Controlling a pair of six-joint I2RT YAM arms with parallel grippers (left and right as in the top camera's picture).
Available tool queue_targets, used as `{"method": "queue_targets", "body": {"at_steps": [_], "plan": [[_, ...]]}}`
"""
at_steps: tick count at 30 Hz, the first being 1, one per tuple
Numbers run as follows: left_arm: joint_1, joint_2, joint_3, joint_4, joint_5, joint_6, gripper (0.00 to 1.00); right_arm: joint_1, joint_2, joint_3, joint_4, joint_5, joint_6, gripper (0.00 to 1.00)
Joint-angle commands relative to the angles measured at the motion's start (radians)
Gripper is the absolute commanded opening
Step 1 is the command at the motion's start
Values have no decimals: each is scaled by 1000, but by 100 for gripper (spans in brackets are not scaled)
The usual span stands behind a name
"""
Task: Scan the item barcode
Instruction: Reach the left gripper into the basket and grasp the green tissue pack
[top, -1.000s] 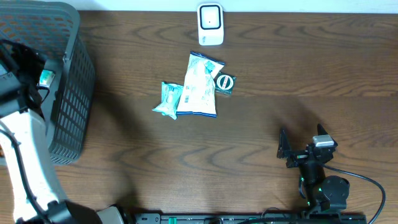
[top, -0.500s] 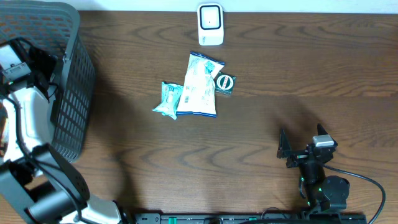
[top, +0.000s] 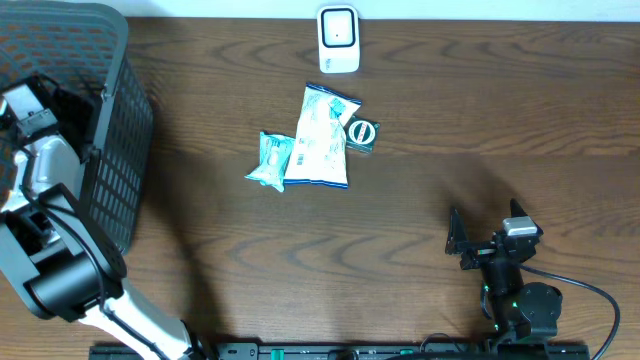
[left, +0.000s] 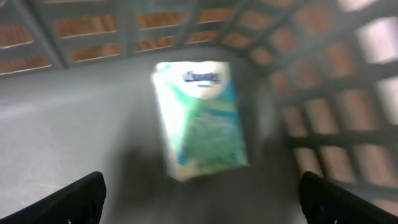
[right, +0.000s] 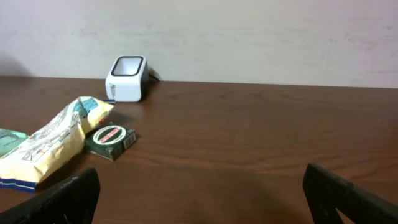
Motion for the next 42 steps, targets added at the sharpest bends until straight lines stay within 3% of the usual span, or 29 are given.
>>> {"method": "queue_targets", "body": {"at_steps": [1, 8, 13, 24, 26, 28, 29, 33, 42], "plan": [[33, 61, 15, 8, -14, -12, 98, 9, -4, -2, -4, 0, 6, 99], [33, 87, 15, 64, 6, -12, 98, 9, -4, -2, -4, 0, 6, 99], [32, 87, 15, 120, 114, -12, 98, 9, -4, -2, -4, 0, 6, 99], [31, 163, 15, 173, 118, -8, 96, 9, -4, -2, -4, 0, 6, 99], [32, 185, 15, 197, 117, -8, 87, 9, -4, -2, -4, 0, 6, 99], [32, 193, 15, 210, 117, -8, 65, 9, -4, -2, -4, 0, 6, 99], [32, 193, 15, 210, 117, -8, 50, 9, -4, -2, -4, 0, 6, 99], [32, 192, 15, 208, 119, -8, 10, 9, -4, -2, -4, 0, 6, 99], [34, 7, 15, 35, 181, -8, 7, 9, -4, -2, -4, 0, 6, 99]]}}
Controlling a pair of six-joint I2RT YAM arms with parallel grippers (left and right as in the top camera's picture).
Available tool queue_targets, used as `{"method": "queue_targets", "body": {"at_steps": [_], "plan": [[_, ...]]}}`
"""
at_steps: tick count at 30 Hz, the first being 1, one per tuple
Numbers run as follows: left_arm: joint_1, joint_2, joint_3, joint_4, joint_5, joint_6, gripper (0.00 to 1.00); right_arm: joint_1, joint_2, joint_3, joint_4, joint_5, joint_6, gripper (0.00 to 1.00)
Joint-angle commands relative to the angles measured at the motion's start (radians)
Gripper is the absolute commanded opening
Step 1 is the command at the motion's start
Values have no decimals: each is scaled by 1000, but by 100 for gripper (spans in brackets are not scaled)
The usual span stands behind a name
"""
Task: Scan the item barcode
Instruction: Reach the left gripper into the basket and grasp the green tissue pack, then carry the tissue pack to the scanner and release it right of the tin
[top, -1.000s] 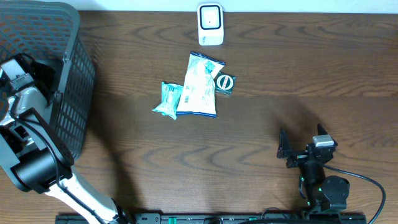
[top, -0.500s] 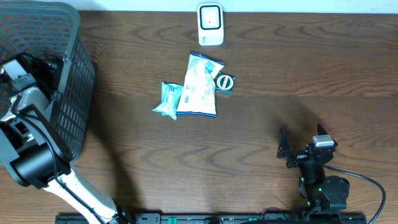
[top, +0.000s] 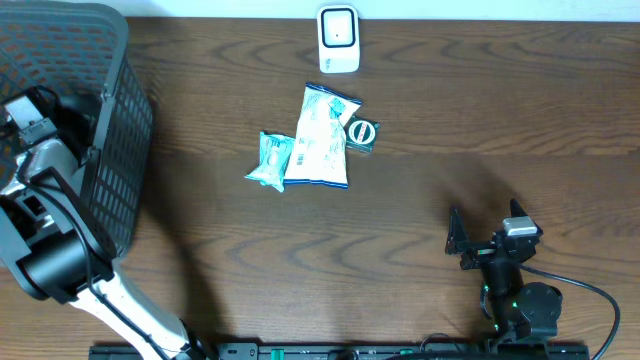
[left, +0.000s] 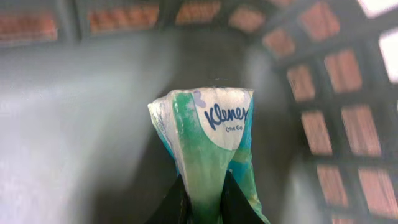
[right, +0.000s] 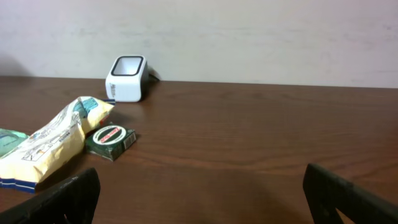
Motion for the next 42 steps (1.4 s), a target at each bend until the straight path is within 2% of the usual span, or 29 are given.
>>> {"method": "queue_targets", "body": {"at_steps": [1, 13, 18, 21, 27, 30, 35, 42], "plan": [[0, -143, -5, -84, 21, 6, 7, 9, -4, -2, -4, 0, 6, 99], [-4, -719, -5, -336, 23, -10, 7, 9, -4, -2, -4, 0, 6, 99], [-56, -864, -5, -365, 206, -58, 7, 9, -4, -2, -4, 0, 6, 99], [-136, -905, -5, -369, 246, -57, 7, 9, -4, -2, -4, 0, 6, 99], [-410, -873, -5, -435, 249, 3, 7, 9, -4, -2, -4, 0, 6, 99], [-574, -799, -5, -434, 249, 73, 7, 9, -4, -2, -4, 0, 6, 99], [-763, -654, -5, -400, 249, 90, 7, 9, -4, -2, -4, 0, 6, 99], [-1013, -351, -5, -187, 249, 89, 8, 9, -4, -2, -4, 0, 6, 99]]}}
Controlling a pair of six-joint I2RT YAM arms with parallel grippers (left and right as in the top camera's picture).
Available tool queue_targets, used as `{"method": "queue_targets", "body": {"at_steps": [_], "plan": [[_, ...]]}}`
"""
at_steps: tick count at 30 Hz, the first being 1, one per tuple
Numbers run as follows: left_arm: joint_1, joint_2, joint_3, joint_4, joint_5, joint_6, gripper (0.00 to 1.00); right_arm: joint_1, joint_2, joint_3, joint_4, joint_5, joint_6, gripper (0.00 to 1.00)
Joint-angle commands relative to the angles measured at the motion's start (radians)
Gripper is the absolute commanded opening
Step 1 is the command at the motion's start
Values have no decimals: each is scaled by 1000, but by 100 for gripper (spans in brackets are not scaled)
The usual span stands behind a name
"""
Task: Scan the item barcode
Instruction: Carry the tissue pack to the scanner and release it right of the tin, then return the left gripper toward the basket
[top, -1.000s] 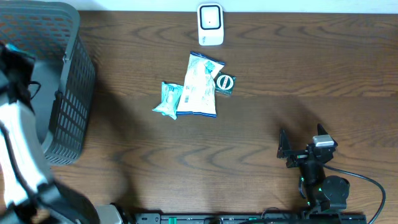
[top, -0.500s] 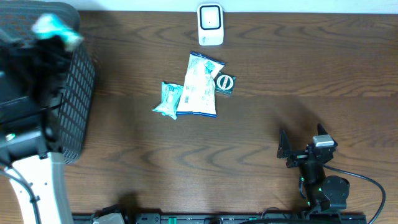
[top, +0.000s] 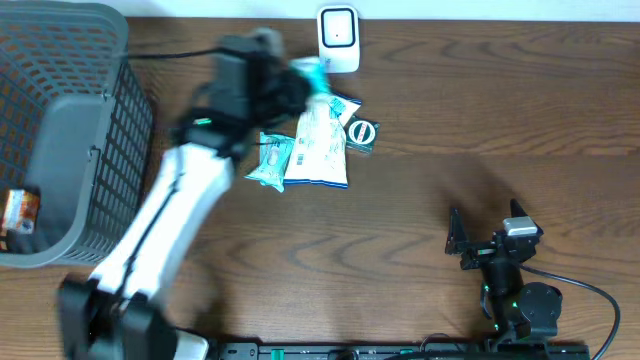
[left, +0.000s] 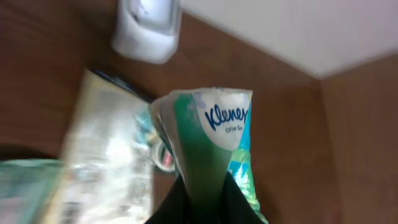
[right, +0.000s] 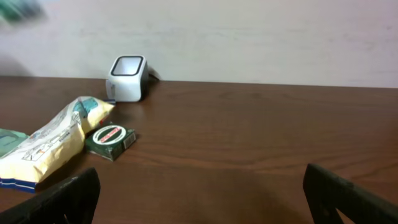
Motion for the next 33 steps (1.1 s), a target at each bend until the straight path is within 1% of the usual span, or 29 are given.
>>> {"method": "queue_targets", "body": {"at_steps": [1, 4, 7, 9, 10, 11, 12, 13, 14, 15, 18, 20, 22, 24, 25, 26, 28, 30, 33], "plan": [[-116, 147, 5, 122, 8, 17, 7, 9, -5, -2, -4, 0, 6, 99], [-184, 249, 5, 230, 8, -13, 7, 9, -5, -2, -4, 1, 6, 99], [-231, 329, 5, 290, 4, -78, 7, 9, -5, -2, -4, 0, 6, 99], [-248, 367, 5, 314, 4, -93, 9, 9, -5, -2, -4, 0, 6, 99], [-254, 382, 5, 318, 5, -93, 15, 9, -5, -2, -4, 0, 6, 99], [-258, 399, 5, 316, 5, -92, 17, 9, -5, -2, -4, 0, 6, 99], [-259, 402, 5, 310, 5, -92, 22, 9, -5, -2, -4, 1, 6, 99], [-259, 404, 5, 302, 4, -92, 30, 9, -5, -2, -4, 0, 6, 99], [-258, 404, 5, 301, 5, -92, 46, 9, -5, -2, -4, 0, 6, 99], [-253, 404, 5, 303, 5, -92, 56, 9, -5, -2, -4, 0, 6, 99], [-240, 404, 5, 302, 5, -92, 59, 9, -5, -2, -4, 0, 6, 99], [-220, 403, 5, 302, 13, -92, 65, 9, -5, -2, -4, 0, 6, 99], [-196, 393, 5, 302, 51, -92, 67, 9, -5, -2, -4, 0, 6, 99], [-160, 371, 5, 303, 121, -87, 68, 9, -5, -2, -4, 0, 6, 99], [-121, 340, 5, 303, 195, -87, 68, 9, -5, -2, -4, 0, 6, 99], [-58, 280, 5, 302, 302, -81, 68, 9, -5, -2, -4, 0, 6, 99], [-11, 220, 5, 301, 375, -43, 67, 9, -5, -2, -4, 0, 6, 99], [15, 157, 5, 296, 422, 0, 68, 9, -5, -2, -4, 0, 6, 99], [20, 56, 5, 269, 422, 96, 68, 9, -5, -2, -4, 0, 6, 99]]}}
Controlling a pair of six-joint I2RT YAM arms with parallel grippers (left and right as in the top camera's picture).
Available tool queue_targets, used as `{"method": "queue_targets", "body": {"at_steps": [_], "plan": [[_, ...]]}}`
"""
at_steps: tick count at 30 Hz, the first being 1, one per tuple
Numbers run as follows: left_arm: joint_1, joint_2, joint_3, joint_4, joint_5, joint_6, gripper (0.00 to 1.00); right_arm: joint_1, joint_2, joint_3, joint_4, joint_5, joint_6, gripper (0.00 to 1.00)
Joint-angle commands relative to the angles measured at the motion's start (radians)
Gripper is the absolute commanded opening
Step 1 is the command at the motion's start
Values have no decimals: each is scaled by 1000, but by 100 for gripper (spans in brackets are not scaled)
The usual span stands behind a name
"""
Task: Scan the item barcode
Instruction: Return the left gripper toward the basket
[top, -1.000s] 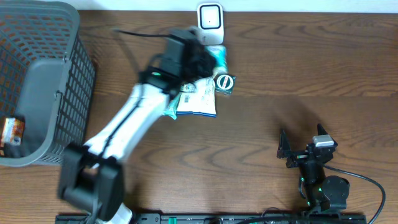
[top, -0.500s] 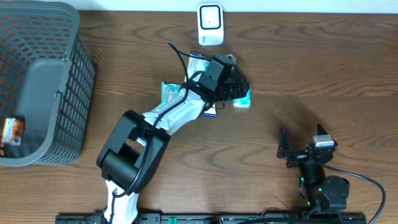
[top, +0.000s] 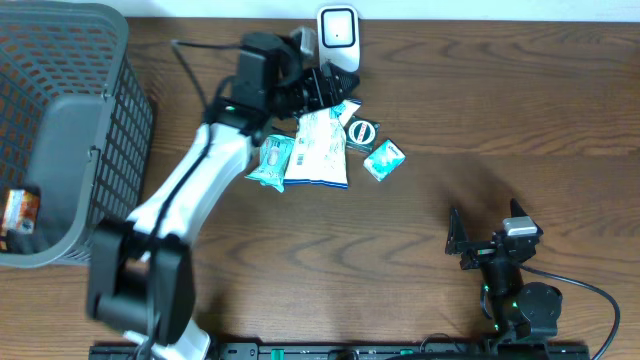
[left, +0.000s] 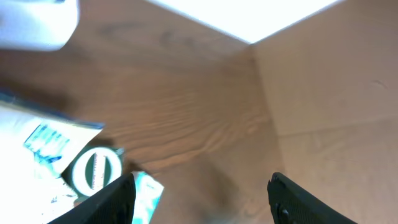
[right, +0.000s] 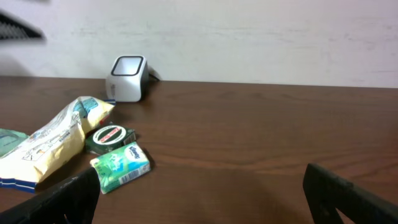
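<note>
A green and white Kleenex tissue pack lies flat on the wooden table, just right of the pile of items; its barcode side faces the right wrist camera. The white barcode scanner stands at the table's far edge. My left gripper hovers open just in front of the scanner, above the pile, with nothing between its fingers. In the left wrist view the pack shows beside the left finger. My right gripper rests open at the near right, far from the pack.
A long snack bag, a teal packet and a green round-label box lie together in front of the scanner. A grey mesh basket stands at the left edge with an orange item inside.
My left gripper was shut on the Kleenex pack, held above the pile near the scanner. It is now open, and the pack lies on the table right of the green box.
My left gripper was open over the Kleenex pack inside the basket. Then it was shut on the pack there. Then it held the pack out over the table near the scanner. Now the pack lies on the table, let go. The right arm has stayed still.
</note>
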Motion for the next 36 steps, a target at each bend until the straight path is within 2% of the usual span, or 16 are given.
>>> {"method": "queue_targets", "body": {"at_steps": [1, 2, 4, 6, 8, 9, 13, 17, 18, 23, 25, 30, 34, 36], "plan": [[-14, -131, 8, -44, 47, 150, 68, 9, -5, -2, -4, 0, 6, 99], [-14, -150, 8, -61, 18, 159, 68, 9, -5, -2, -4, 0, 6, 99], [-6, -233, 8, -150, -147, 214, 68, 9, -5, -2, -4, 0, 6, 99], [5, -289, 8, -213, -278, 260, 75, 9, -5, -2, -4, 0, 6, 99], [31, -365, 8, -297, -495, 304, 80, 9, -5, -2, -4, 0, 6, 99], [73, -431, 8, -368, -722, 322, 83, 9, -5, -2, -4, 0, 6, 99], [194, -506, 8, -428, -1034, 322, 88, 9, -5, -2, -4, 0, 6, 99], [366, -533, 8, -427, -1068, 305, 88, 9, -5, -2, -4, 0, 6, 99], [453, -532, 8, -419, -1067, 271, 88, 9, -5, -2, -4, 0, 6, 99], [721, -482, 8, -415, -1061, 224, 88, 9, -5, -2, -4, 0, 6, 99], [771, -457, 8, -425, -1062, 225, 88, 9, -5, -2, -4, 0, 6, 99], [868, -338, 8, -466, -1083, 406, 88, 9, -5, -2, -4, 0, 6, 99], [919, -178, 8, -522, -1203, 488, 88, 9, -5, -2, -4, 0, 6, 99], [935, -108, 8, -541, -1203, 538, 88, 9, -5, -2, -4, 0, 6, 99]]}}
